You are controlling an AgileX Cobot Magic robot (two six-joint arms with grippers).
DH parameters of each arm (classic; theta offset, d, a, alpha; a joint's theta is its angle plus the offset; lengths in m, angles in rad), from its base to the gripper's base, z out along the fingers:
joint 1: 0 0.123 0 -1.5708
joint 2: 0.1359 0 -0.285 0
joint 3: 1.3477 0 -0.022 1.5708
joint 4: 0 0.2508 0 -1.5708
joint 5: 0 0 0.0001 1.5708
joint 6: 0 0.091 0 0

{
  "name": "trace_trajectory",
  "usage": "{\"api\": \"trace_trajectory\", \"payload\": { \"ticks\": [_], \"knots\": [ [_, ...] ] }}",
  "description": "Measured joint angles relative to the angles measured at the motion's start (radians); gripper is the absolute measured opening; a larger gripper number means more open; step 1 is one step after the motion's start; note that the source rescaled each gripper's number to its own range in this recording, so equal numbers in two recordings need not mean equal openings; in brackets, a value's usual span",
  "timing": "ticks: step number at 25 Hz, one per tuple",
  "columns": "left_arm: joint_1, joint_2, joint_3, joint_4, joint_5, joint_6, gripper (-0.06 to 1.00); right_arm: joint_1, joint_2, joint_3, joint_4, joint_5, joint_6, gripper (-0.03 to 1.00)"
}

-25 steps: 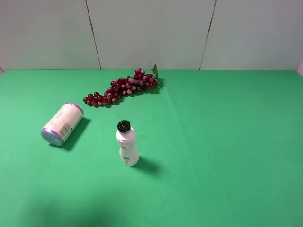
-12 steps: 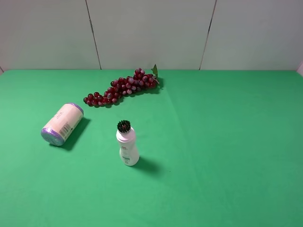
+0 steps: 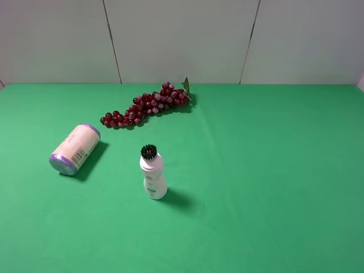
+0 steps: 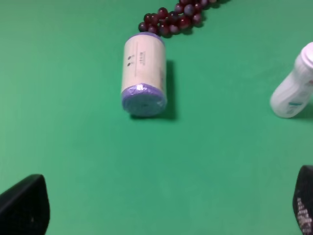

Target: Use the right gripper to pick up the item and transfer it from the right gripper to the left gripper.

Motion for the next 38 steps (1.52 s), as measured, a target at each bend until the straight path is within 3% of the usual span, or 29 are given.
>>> {"api": "trace_trajectory", "payload": {
  "ticks": [10, 27, 38],
  "knots": [
    [0.0, -0.002, 0.094, 0.047, -0.091, 0.0, 0.98, 0.0, 0.0, 0.0, 0.0, -0.001, 0.001, 1.0],
    [0.008, -0.002, 0.095, 0.047, -0.104, 0.0, 0.97, 0.0, 0.0, 0.0, 0.0, -0.001, 0.002, 1.0],
    [0.231, -0.002, 0.095, 0.047, -0.104, 0.0, 0.97, 0.059, 0.0, 0.0, 0.0, -0.002, 0.002, 1.0]
  ]
}}
